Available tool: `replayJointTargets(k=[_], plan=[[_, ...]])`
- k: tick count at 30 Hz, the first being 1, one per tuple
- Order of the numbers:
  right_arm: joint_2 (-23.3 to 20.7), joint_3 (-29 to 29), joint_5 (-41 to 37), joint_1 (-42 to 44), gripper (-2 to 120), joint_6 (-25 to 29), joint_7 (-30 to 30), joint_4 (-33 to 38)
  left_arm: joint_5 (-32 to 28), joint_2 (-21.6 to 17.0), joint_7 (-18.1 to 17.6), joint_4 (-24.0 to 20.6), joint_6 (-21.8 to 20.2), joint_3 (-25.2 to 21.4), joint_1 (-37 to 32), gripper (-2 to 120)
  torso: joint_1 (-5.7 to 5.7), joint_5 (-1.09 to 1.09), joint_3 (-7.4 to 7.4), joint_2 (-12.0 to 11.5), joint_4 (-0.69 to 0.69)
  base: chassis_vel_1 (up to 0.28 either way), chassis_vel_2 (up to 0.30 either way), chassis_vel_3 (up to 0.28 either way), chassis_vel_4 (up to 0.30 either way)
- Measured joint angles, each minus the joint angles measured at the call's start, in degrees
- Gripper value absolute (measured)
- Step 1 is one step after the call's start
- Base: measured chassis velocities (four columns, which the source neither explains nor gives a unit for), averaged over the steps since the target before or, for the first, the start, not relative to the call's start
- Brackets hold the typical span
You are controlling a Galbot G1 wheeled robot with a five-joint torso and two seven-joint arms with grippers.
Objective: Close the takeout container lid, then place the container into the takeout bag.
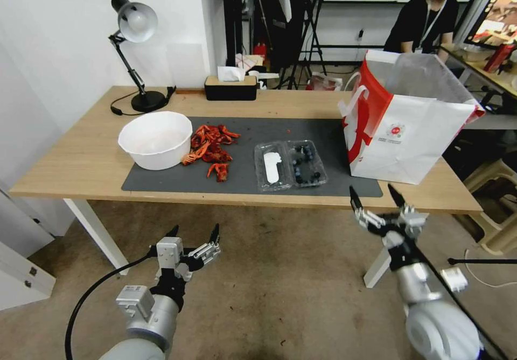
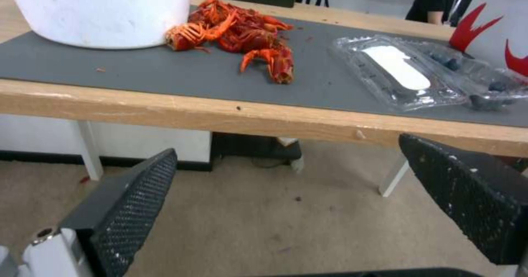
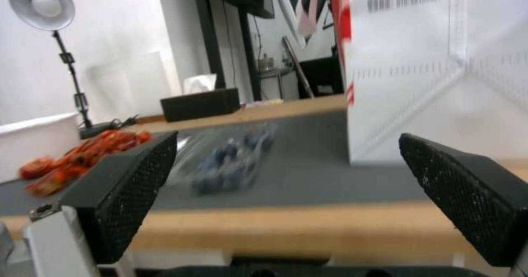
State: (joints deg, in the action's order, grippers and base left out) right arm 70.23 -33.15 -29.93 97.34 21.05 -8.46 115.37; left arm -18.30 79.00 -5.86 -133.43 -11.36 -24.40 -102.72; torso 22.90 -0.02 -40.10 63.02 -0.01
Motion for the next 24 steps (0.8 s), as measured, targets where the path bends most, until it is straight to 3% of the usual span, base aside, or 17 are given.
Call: replayJointTargets(k=[9, 17, 22, 24], plan=[[4.9, -0.2, 0.0, 3.1, 100, 2.8, -3.1, -2.1, -0.2, -0.1, 0.0, 0.2, 0.1, 0.1, 0.0, 100, 0.01, 0.01, -0.01, 0.0, 0.01, 0.0, 0.0, 0.0, 0.0], [5.3, 0.1, 0.2, 3.6, 100, 3.2, -3.2, -2.5, -1.3, -0.3, 0.0, 0.5, 0.0, 0.1, 0.6, 100, 0.01, 0.01, -0.01, 0.0, 0.02, 0.0, 0.0, 0.0, 0.0], [5.7, 0.2, 0.5, 4.0, 100, 3.1, -3.1, -2.1, -5.9, -1.1, -0.2, 0.6, -0.8, 1.3, 2.6, 100, 0.01, 0.02, -0.01, 0.0, 0.02, 0.0, 0.0, 0.0, 0.0], [5.8, 0.1, 0.9, 4.2, 100, 3.0, -3.2, -1.8, -10.7, -2.0, -1.0, 1.6, 1.4, 2.6, 4.6, 100, 0.01, 0.01, -0.01, 0.0, 0.01, 0.0, 0.0, 0.0, 0.0]])
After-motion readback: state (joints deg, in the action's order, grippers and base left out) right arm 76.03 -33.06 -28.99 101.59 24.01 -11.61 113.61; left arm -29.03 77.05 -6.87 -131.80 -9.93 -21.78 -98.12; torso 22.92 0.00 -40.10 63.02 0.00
